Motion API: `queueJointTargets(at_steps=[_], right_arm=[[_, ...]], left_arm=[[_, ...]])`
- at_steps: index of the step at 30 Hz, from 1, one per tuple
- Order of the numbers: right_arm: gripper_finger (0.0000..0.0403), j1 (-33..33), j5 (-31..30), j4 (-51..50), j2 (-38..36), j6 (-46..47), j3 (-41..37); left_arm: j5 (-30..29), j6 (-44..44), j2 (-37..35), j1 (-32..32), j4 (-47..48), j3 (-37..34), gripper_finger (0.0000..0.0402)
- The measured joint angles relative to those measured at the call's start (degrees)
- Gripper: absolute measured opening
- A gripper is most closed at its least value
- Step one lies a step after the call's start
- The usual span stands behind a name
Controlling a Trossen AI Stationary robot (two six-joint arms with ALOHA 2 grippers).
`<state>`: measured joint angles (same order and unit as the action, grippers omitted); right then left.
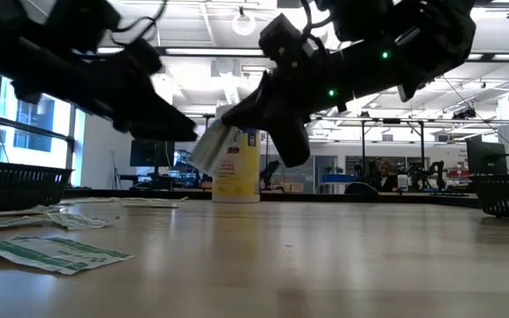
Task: Pick & Place First Aid Supplies
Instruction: Put the bandage into the left black basket
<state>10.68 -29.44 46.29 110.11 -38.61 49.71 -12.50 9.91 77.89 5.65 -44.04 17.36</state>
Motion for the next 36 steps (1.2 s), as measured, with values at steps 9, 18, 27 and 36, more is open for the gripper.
queueJointTargets(at_steps=[9, 18, 27, 36], right_arm=[[0.0001, 1.33, -3.28, 0.36, -0.1, 0.09, 0.03], [0.0, 1.96, -8.48, -5.42, -0.1, -0.59, 0.07], [0.0, 2.08, -5.66, -2.89, -0.11, -0.9, 0.07], [0.0, 0.71, 2.97, -0.22, -0.16, 3.33, 0.07]], left_arm=[[0.27, 3.95, 11.21, 0.0, 0.81, 7.66, 0.0257], [2.95, 5.65, 10.75, 0.0, 8.97, 8.0, 0.0257], [4.43, 7.5, 10.33, 0.0, 2.41, 8.09, 0.0257], [1.8, 4.94, 10.35, -0.02, 3.5, 8.04, 0.0221]])
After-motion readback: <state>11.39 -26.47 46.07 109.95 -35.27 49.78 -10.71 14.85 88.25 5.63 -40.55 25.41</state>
